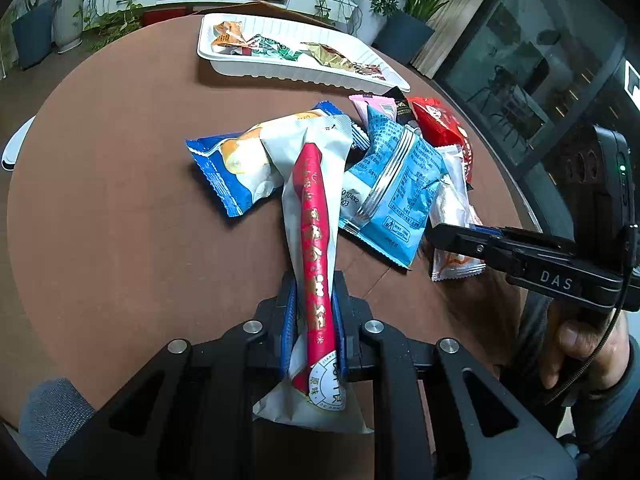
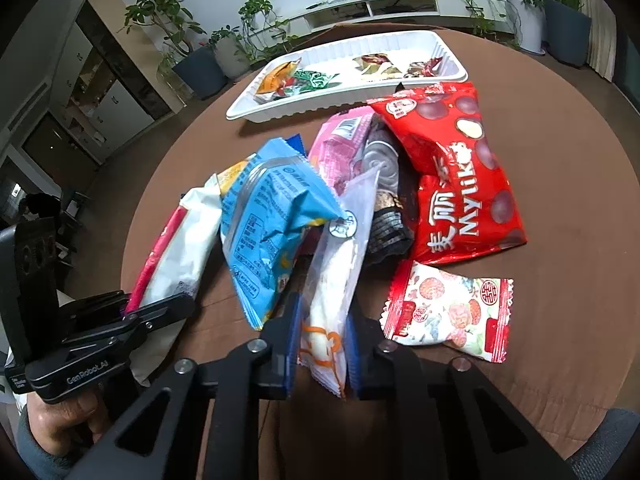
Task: Organize snacks
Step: 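Lift the stick bar with the left gripper while the right gripper lifts the white packet, then carry the stick bar over the tray with the left gripper while the right gripper carries the white packet there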
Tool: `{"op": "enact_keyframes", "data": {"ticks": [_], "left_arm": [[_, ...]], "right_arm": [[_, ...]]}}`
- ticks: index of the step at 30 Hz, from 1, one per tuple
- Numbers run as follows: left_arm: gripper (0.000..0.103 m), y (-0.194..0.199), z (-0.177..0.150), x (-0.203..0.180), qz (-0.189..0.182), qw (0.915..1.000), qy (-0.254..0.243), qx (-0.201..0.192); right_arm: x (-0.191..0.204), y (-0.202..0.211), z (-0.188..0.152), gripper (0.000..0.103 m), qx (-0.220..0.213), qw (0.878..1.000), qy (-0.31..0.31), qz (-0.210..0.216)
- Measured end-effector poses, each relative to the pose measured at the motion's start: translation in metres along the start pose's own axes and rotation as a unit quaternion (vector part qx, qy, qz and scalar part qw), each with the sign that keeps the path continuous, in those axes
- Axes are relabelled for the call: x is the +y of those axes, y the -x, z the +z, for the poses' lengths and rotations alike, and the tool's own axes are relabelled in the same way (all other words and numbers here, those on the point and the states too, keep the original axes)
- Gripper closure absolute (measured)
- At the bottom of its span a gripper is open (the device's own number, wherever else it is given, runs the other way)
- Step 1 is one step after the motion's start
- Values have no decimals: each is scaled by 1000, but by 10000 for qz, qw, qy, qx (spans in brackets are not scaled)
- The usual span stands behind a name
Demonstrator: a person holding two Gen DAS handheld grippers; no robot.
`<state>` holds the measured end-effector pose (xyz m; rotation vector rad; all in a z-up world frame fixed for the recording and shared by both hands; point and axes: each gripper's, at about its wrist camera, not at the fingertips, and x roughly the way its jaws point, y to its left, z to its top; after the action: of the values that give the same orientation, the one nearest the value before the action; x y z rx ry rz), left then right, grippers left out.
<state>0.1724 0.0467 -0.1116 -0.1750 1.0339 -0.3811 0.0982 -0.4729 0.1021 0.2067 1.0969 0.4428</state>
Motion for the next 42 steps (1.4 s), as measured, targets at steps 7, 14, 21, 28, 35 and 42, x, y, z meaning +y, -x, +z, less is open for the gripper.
{"op": "enact_keyframes", "data": {"ticks": [7,14,21,28,35,42], "left_arm": [[88,2,-2,-3,-28,10000,-13,-24],[88,6,-2,1,-154,9998,64,-110],[88,12,-3,0,-192,9996,108,-190],[88,24,3,-1,-235,9991,108,-329],[88,49,21,10,-246,9976,239,-607],[88,66,55,25,-151,9957,290,-870]], "right_arm": [[3,7,-9,86,14,9999,-1,117],[1,25,-17,86,-101,9997,-71,226],[-4,41,-19,86,-205,9991,-171,317],[-16,52,-14,86,-350,9981,-284,410],[-30,66,3,86,-578,9968,-365,416],[-59,84,36,86,-909,9943,-491,253]]}}
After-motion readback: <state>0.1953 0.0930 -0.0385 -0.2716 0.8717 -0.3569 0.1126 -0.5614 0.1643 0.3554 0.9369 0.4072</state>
